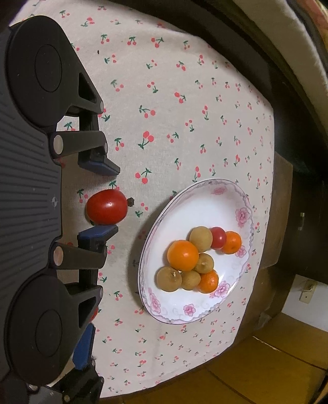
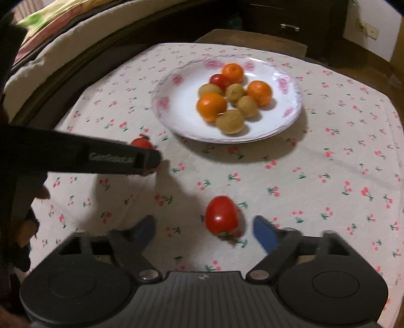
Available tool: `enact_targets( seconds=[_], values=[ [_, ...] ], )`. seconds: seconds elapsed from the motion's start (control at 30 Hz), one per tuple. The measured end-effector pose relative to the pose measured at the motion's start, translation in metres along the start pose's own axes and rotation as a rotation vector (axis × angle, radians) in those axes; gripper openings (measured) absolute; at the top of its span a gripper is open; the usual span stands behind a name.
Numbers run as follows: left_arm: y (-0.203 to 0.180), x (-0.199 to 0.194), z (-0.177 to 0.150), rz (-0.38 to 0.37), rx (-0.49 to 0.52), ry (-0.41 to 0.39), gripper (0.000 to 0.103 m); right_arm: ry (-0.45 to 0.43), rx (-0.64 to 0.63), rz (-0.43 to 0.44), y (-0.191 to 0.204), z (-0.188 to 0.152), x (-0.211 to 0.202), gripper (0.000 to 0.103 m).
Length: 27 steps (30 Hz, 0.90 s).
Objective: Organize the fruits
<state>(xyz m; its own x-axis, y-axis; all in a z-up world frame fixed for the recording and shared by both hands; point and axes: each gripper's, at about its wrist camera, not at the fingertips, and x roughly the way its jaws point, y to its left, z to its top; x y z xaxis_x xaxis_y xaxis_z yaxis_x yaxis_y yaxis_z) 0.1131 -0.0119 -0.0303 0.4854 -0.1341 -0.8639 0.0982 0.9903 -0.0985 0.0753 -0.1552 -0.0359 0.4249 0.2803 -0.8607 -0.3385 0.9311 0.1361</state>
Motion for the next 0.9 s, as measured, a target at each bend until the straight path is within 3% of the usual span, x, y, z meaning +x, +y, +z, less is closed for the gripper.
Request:
enact_targets(
  seconds=[0.13,0.33,0.43,0.5,0.53,0.67,0.77,0.87,0.9],
  values=[
    [0.001,0.000,0.000,0.003,0.006,-0.003,0.051,-0.009,0.019,0.006,0.002,-0.003,0.002,0.103],
    [0.002,0.000,0.000,-0.002,0.008,-0.003,0.051,-0.003,0.084,0.054,-0.007,0.001,0.002,0.103],
    [0.002,-0.001,0.000,0.001,0.013,-0.004,0.051,-0.017,0.117,0.030,-0.011,0.003,-0.002,0.084],
    [0.001,-0.001,0.000,0.003,0.014,-0.004,0.051,-0.028,0.105,-0.015,-0.012,0.004,-0.006,0.058],
    [0.001,0.000,0.000,0.004,0.017,-0.005,0.052,-0.030,0.095,-0.023,-0.011,0.004,-0.007,0.053],
    [-0.003,0.001,-0.001,0.014,0.036,-0.007,0.053,-0.028,0.041,-0.059,-0.006,0.004,-0.007,0.045],
    [-0.004,0.002,-0.001,0.023,0.048,-0.011,0.052,-0.028,0.000,-0.077,-0.002,0.002,-0.006,0.044],
    [-0.005,0.002,-0.001,0.033,0.060,-0.014,0.048,-0.031,0.002,-0.079,-0.003,0.002,-0.008,0.034],
    [-0.006,0.001,-0.001,0.036,0.066,-0.016,0.041,-0.032,0.011,-0.076,-0.005,0.002,-0.008,0.029]
  ],
)
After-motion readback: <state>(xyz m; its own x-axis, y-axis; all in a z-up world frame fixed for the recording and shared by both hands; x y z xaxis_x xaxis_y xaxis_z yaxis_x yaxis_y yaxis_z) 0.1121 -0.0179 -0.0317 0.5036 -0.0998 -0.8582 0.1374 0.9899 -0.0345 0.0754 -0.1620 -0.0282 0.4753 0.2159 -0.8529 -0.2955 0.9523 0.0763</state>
